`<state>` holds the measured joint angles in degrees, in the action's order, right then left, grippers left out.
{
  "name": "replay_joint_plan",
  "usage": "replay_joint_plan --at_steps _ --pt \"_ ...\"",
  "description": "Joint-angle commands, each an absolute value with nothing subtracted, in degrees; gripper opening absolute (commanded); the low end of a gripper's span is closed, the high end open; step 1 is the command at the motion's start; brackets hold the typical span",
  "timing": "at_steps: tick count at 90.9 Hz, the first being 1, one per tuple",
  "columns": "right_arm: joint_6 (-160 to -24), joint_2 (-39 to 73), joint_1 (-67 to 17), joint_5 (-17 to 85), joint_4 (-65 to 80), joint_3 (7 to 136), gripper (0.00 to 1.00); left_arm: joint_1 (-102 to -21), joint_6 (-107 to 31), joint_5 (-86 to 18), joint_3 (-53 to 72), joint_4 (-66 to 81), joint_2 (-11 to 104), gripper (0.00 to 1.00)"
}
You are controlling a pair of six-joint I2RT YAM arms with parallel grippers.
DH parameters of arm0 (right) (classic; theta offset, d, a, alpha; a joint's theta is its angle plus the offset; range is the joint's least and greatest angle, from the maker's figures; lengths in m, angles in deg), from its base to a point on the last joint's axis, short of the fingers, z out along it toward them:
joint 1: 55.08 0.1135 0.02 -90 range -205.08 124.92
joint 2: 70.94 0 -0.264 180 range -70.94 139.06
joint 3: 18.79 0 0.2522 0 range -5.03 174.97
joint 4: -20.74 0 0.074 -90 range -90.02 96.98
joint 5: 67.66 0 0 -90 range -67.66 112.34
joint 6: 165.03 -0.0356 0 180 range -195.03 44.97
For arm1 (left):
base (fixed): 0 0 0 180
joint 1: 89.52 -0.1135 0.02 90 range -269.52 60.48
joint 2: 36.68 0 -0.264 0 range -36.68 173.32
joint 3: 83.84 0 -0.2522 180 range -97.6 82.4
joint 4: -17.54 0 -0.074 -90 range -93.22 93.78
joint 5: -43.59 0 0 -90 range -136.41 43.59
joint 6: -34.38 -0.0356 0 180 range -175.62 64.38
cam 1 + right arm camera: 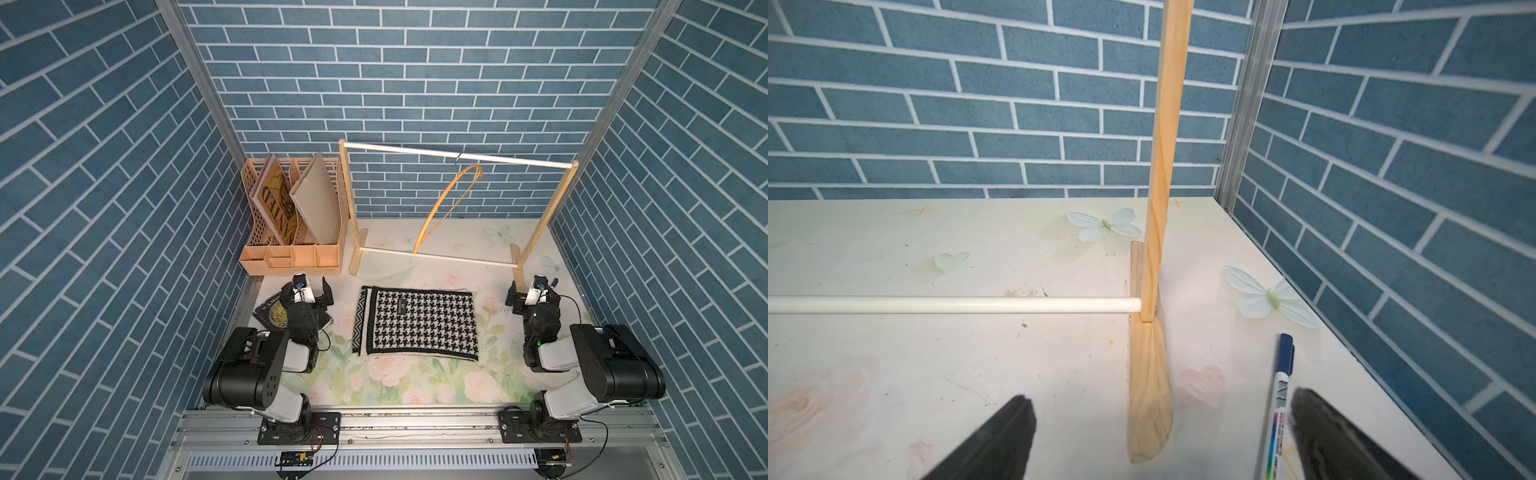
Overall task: Hang the scarf on the hanger
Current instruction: Pick up the hanger from the clothesline.
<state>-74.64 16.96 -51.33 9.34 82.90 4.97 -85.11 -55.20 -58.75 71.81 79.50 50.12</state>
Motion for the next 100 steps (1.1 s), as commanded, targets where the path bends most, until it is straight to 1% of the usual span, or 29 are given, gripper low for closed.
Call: replay_joint_plan --at_steps 1,34,54,56,58,63,67,70,77,85,94,100 --pt "-75.8 16.7 -51.1 8.3 84.6 5.4 1.0 -85.5 -55.4 -58.3 71.4 79.6 50.3 1.0" --pt "-75.8 16.7 -51.1 8.4 84.6 5.4 1.0 -85.5 -55.3 -58.3 71.2 79.5 50.3 1.0" --pt "-75.1 16.8 -51.2 10.2 83.9 5.7 1.0 -85.5 -55.3 -58.3 71.4 79.6 50.2 1.0" --pt "-75.0 16.6 -51.1 10.4 83.9 5.9 0.97 -85.5 -55.4 -58.4 71.4 79.9 50.1 1.0" --pt "-74.9 16.1 -51.1 10.4 83.2 6.6 0.93 -85.4 -55.6 -58.6 71.4 79.6 49.7 1.0" --pt "-74.6 11.9 -50.2 8.8 74.4 9.8 0.82 -84.5 -55.8 -60.1 69.8 74.6 45.5 1.0" --pt "-74.5 7.4 -48.5 5.4 64.5 13.0 0.79 -83.2 -56.2 -64.1 67.8 67.6 42.0 0.99" --pt "-74.0 3.7 -47.1 3.5 58.8 14.8 0.78 -81.5 -56.4 -67.7 66.5 63.9 38.5 1.0" --pt "-71.5 -4.1 -39.6 -4.9 47.6 18.9 0.79 -78.0 -55.7 -72.8 62.2 52.7 31.1 1.0" --pt "-71.2 -10.6 -30.4 -14.6 31.6 27.9 0.8 -74.2 -53.1 -80.4 54.1 36.0 27.5 1.0" --pt "-75.4 -12.3 -20.3 -19.3 16.6 40.0 0.82 -71.2 -47.7 -85.2 45.3 20.8 28.0 1.0" --pt "-78.6 -10.6 -14.9 -21.4 9.8 47.5 0.82 -69.7 -46.2 -85.1 43.6 17.2 28.8 1.0"
